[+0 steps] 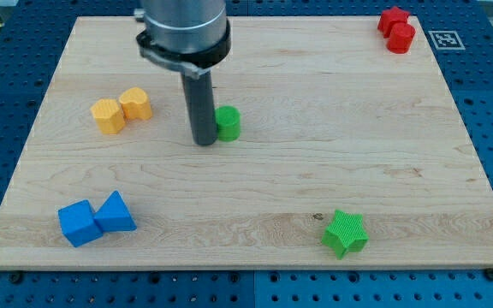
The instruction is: Place the green circle diagonal to the yellow heart
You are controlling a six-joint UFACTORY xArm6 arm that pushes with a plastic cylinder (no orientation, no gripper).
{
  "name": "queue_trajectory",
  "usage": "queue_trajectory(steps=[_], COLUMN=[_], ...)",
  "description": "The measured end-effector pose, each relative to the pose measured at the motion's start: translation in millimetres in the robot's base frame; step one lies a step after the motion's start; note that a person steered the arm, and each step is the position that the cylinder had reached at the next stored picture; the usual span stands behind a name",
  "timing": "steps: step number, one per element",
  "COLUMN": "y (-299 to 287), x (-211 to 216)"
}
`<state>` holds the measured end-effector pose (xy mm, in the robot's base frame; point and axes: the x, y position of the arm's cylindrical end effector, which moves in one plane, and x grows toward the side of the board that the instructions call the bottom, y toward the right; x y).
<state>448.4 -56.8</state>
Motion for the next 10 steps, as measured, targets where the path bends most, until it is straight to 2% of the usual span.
queue_trajectory(steps=[1,2,5,6,8,10], y=[20.0,31.2,68.2,87.8,52.8,24.4], x=[-10.6,12.1,-44.6,-47.6,-92.8,-89.1])
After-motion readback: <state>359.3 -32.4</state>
